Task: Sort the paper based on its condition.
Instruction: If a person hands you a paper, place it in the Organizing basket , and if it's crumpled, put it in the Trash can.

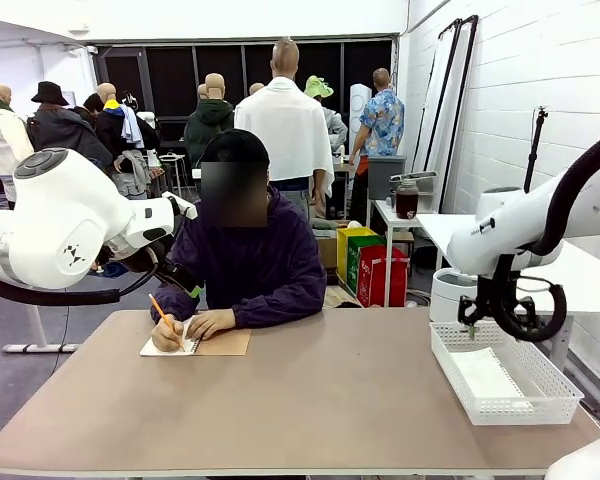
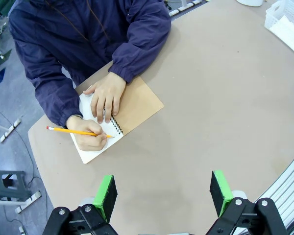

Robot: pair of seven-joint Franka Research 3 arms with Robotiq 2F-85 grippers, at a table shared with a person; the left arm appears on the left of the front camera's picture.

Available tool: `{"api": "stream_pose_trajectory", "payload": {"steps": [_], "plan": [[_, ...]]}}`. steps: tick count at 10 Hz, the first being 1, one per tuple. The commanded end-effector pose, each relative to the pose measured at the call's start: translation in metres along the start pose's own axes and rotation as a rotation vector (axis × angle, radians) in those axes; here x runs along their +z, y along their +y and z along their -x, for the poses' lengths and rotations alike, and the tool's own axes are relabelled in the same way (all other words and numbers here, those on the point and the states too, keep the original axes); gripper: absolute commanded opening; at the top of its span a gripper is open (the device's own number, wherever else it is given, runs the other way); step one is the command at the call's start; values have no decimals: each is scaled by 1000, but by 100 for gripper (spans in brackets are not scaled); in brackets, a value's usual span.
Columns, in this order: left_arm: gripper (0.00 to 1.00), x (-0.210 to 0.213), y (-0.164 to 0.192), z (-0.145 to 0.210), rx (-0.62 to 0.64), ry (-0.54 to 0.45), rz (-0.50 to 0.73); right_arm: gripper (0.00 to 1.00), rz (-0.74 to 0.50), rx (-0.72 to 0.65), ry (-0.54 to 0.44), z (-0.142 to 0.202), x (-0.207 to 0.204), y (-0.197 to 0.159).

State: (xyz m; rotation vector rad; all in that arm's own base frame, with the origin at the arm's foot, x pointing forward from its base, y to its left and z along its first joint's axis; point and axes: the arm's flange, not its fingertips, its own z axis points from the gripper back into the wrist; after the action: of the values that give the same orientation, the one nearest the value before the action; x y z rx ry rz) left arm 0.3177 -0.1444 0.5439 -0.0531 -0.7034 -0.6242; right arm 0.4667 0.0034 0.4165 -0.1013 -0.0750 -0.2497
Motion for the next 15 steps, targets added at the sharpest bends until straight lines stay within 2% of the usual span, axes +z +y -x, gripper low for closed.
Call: {"api": "stream_pose_trajectory", "payload": {"steps": [1, 3, 5, 9, 10, 11, 12, 15], "plan": [[100, 0, 1, 1, -7, 1, 7, 100, -51, 121, -44, 18, 40, 7], [100, 0, 1, 1, -7, 1, 7, 100, -108, 243, -72, 37, 64, 15], [100, 0, 1, 1, -7, 1, 7, 100, -183, 487, -140, 66, 75, 28], [100, 0, 1, 1, -7, 1, 7, 100, -265, 711, -487, 111, 73, 46], [100, 0, 1, 1, -7, 1, 7, 100, -291, 720, -510, 113, 72, 48], [100, 0, 1, 1, -7, 1, 7, 100, -305, 684, -485, 107, 70, 49], [100, 0, 1, 1, -7, 1, 7, 100, -194, 685, -468, 107, 93, 55], [100, 0, 1, 1, -7, 1, 7, 100, -194, 685, -468, 107, 93, 55]]}}
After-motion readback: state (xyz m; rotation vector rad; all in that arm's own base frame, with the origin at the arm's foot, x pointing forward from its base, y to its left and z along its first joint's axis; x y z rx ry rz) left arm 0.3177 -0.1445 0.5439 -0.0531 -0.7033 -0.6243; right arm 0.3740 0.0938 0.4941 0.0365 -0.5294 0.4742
